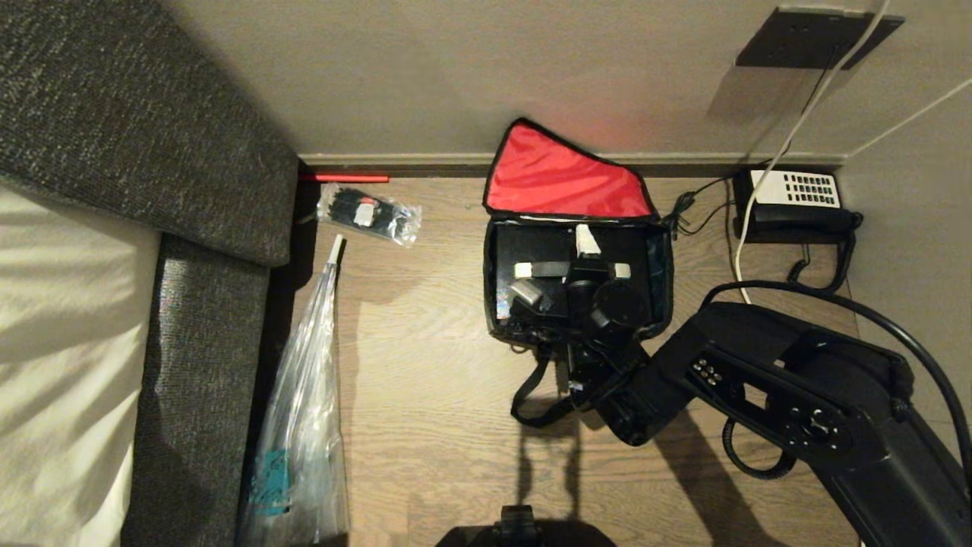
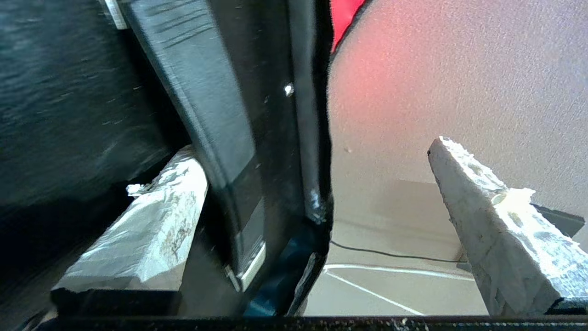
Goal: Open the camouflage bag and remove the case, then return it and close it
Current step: Grip the handle
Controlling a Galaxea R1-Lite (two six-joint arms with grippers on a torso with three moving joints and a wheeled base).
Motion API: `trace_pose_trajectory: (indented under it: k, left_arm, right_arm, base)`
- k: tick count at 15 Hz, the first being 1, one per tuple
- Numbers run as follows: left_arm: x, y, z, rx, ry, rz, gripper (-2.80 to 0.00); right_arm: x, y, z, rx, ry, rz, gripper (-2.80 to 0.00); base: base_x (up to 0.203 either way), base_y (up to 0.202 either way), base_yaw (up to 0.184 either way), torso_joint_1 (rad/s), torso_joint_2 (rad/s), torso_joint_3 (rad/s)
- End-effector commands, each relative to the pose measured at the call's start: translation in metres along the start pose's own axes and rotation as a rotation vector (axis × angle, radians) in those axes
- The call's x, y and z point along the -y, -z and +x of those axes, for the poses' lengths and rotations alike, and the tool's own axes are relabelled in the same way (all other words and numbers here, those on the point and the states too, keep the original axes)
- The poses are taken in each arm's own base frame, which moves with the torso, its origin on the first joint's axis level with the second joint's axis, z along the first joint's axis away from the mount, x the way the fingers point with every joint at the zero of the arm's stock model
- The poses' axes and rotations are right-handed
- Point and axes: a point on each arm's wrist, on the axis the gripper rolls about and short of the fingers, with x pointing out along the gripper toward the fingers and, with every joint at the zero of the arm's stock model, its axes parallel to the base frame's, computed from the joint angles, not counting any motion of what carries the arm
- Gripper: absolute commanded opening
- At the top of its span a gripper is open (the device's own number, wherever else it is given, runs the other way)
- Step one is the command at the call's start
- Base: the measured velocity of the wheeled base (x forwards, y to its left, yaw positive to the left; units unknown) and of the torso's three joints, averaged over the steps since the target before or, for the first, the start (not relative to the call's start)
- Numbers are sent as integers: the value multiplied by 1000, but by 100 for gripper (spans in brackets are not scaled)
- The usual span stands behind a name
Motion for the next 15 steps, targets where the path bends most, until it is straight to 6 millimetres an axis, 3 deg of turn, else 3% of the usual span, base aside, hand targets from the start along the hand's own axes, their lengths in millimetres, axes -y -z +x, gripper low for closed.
trace_pose_trajectory:
  k: [1, 15]
  left_arm:
    - [0, 0, 0, -2, 0, 0, -280]
    - [0, 0, 0, -2, 0, 0, -280]
  right_arm:
    - [-3, 1, 3, -12, 10, -16, 0]
    - [-3, 3, 18, -37, 57, -7, 0]
  base:
    - [0, 0, 0, 0, 0, 0]
    - [0, 0, 0, 0, 0, 0]
